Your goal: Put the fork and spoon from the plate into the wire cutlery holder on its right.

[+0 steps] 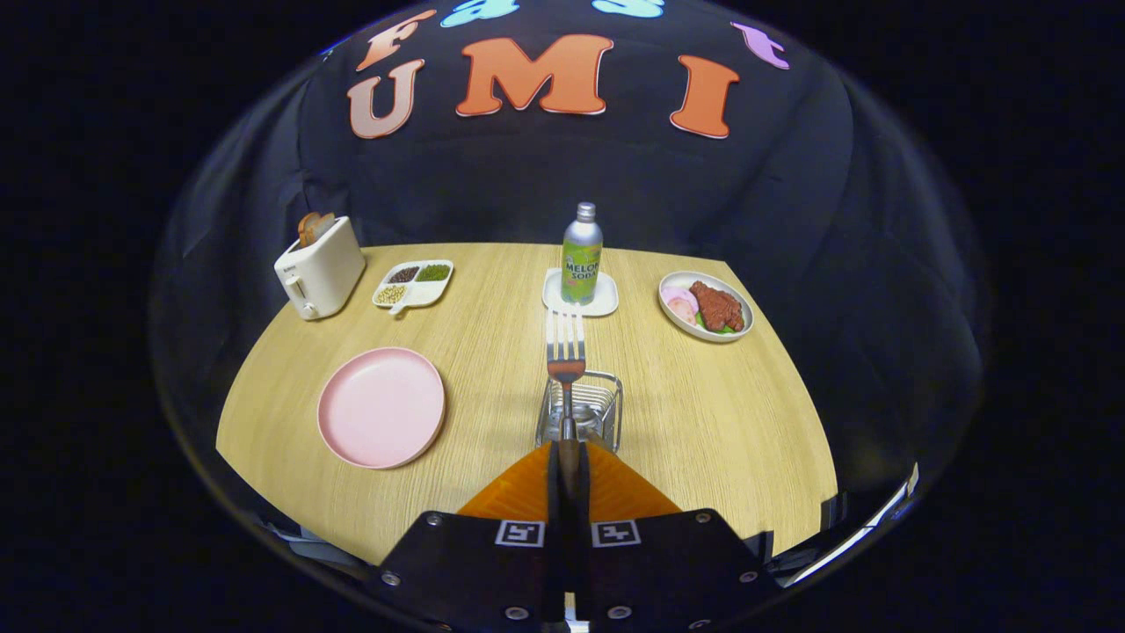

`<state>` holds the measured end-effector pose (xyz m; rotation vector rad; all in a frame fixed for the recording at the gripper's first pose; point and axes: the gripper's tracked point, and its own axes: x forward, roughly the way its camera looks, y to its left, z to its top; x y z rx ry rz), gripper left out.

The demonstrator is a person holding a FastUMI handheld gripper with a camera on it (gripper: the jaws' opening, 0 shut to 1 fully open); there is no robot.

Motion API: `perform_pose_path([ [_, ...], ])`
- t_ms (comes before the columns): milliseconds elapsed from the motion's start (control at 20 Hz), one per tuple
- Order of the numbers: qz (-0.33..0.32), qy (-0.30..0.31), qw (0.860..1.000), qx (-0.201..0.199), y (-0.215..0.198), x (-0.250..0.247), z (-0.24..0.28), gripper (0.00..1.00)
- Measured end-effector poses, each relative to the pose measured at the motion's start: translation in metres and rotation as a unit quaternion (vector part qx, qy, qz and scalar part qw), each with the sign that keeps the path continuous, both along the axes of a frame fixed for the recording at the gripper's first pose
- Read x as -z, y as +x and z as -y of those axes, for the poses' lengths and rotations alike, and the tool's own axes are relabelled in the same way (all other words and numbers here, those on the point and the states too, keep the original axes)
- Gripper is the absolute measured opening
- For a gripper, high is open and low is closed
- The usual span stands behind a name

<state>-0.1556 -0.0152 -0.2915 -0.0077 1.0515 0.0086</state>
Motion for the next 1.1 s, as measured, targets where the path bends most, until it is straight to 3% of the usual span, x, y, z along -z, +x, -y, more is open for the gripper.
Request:
perform_pose_path([
  [650, -0.059, -0.015, 0.998, -0.001, -0.001, 0.028, 0.009, 0.07],
  [850, -0.061, -0.013, 0.998, 0.001, 0.003, 0.033, 0.008, 0.08],
  [1100, -0.014, 0.003, 1.000, 0.009, 0.032, 0.019, 0.008, 0.10],
])
